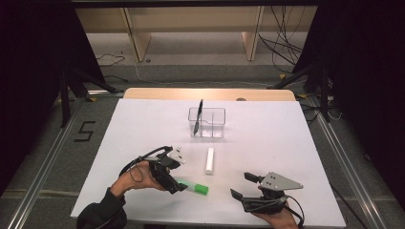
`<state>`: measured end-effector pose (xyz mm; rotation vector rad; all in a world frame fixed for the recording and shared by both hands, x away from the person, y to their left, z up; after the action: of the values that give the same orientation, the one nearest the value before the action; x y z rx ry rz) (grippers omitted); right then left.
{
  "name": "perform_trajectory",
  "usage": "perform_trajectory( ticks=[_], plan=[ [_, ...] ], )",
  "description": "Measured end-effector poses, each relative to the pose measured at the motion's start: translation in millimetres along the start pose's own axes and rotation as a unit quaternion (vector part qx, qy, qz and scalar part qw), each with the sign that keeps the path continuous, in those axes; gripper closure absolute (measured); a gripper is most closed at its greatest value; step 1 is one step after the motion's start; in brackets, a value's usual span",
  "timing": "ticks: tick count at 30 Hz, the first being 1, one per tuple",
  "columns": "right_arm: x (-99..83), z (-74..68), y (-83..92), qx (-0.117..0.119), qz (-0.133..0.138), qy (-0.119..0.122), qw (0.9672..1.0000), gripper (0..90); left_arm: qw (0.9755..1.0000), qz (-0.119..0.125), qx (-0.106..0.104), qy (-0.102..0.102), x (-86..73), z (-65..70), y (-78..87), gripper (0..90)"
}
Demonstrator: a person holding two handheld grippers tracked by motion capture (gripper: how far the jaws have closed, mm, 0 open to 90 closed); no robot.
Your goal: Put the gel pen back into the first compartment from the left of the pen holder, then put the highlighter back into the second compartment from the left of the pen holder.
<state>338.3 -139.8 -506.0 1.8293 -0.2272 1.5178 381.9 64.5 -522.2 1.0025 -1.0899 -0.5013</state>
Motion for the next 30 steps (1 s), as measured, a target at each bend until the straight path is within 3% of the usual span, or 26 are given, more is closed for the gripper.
perform_trajectory(
  ticks=[11, 18, 24, 30],
  plan=[
    [-0.3, -1.0, -0.9, 0.002, -0.001, 0.001, 1.0, 25.1, 0.999, -0.027, 0.008, -0.035, -7.2, 2.9, -10.7, 19.4],
    [-0.8, -2.4, -1.2, 0.004, -0.004, 0.004, 1.0, 25.1, 0.9974, -0.047, 0.001, -0.055, -11.2, 3.1, -24.2, 22.8],
    [-1.3, -3.5, -2.4, 0.006, -0.006, 0.006, 1.0, 25.1, 0.9972, -0.051, -0.004, -0.055, -11.7, 0.3, -26.6, 25.8],
    [-2.2, -2.7, -3.1, 0.007, -0.007, 0.006, 0.9999, 25.1, 0.9955, -0.072, -0.004, -0.062, -15.6, -3.1, -30.4, 28.2]
  ],
)
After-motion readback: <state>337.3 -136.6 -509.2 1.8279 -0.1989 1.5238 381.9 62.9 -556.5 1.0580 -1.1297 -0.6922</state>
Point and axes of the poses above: each handheld gripper's, and its own axes: y roughly backward along the jaws, x roughly out of its top, z roughly to its right, the point moved 10 cm from there along -y, roughly forward along the jaws, and after that the axes turned 6 degrees about y, right-handed, at the moved point
